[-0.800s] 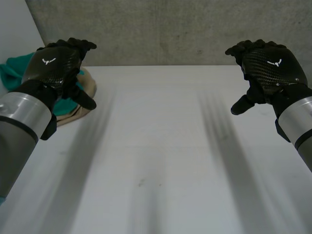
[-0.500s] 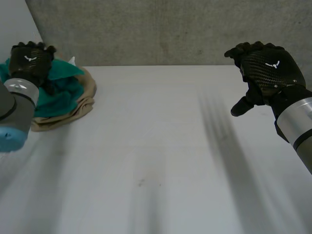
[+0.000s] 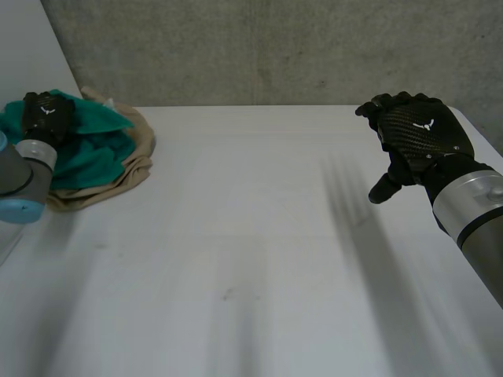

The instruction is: Fold the laundry.

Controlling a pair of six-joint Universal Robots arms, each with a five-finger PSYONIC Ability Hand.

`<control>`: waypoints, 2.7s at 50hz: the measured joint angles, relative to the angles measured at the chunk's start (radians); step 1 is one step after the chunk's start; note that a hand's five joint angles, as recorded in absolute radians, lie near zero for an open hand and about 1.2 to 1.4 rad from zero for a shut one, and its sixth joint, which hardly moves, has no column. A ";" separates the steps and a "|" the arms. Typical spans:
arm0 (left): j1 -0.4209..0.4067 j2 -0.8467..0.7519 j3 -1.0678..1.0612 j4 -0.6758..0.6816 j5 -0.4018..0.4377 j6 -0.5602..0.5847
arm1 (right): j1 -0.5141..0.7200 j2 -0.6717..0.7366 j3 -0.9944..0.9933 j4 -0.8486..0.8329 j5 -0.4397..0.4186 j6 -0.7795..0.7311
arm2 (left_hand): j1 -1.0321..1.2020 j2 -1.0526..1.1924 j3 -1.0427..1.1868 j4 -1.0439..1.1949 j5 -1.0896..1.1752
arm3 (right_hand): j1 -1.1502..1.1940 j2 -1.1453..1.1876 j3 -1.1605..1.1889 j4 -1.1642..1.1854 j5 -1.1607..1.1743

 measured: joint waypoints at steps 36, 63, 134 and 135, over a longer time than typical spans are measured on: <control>-0.794 0.675 -0.760 -0.125 -0.019 -0.296 | -0.012 -0.006 -0.013 0.047 0.002 -0.007 | -0.936 -0.964 -0.947 -0.970 -0.681 | 0.000 0.000 0.000 0.000 0.000; -0.400 0.684 -0.779 -0.320 0.202 -0.187 | 0.017 0.131 0.007 0.318 0.031 -0.164 | -0.868 -0.911 -0.897 -0.911 -0.681 | 0.000 0.000 0.000 0.000 0.000; -0.487 0.660 -0.416 0.158 -0.277 0.001 | 0.040 0.350 -0.575 -0.246 0.110 -0.272 | 0.013 0.027 0.035 0.029 0.032 | 0.802 0.950 0.976 0.961 0.936; -0.480 0.659 -0.436 0.135 -0.275 -0.005 | 0.039 0.352 -0.557 -0.215 0.107 -0.283 | 0.013 0.027 0.035 0.029 0.032 | 0.802 0.950 0.976 0.961 0.936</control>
